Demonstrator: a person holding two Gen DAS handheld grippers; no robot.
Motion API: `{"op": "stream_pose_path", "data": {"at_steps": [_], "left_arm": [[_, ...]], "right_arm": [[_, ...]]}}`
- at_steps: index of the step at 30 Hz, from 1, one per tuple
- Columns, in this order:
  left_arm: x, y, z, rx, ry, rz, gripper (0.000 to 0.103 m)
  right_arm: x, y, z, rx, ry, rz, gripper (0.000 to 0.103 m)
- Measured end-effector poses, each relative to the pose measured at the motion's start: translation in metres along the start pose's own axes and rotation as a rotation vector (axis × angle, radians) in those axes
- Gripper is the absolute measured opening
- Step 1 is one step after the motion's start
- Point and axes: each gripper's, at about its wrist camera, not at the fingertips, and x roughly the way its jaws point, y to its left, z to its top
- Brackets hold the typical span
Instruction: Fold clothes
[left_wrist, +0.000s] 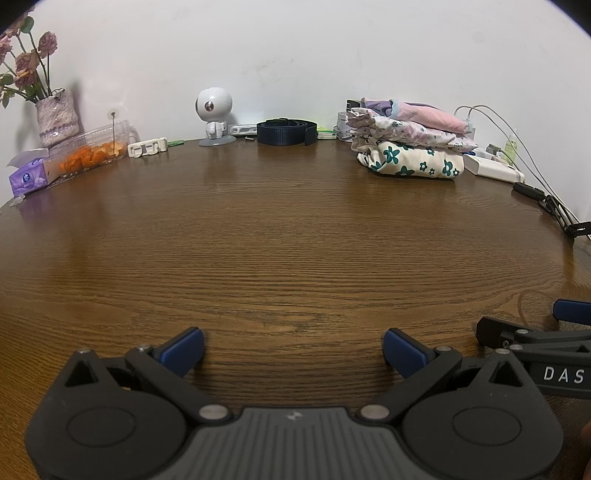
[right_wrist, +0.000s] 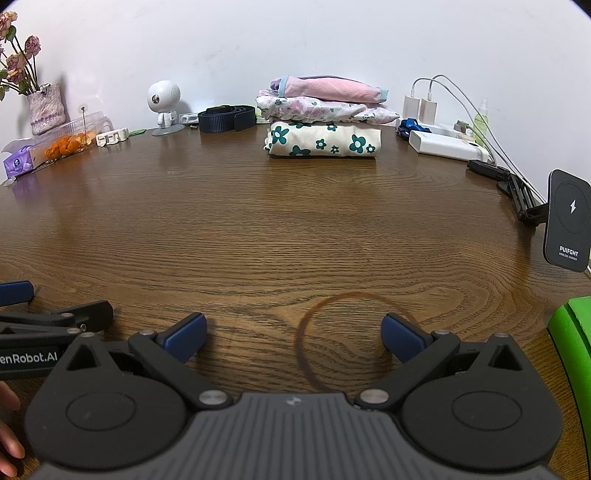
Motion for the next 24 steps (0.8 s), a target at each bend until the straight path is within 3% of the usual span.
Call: {"op": "stream_pose_path", "data": {"at_steps": [24], "left_arm": [[0.0011, -0.0006, 0.0004, 0.003, 0.001, -0.007, 0.103]], "right_arm": [[-0.0008, 0.0023, -0.0007, 0.002, 0.0, -0.002, 0.102]]}}
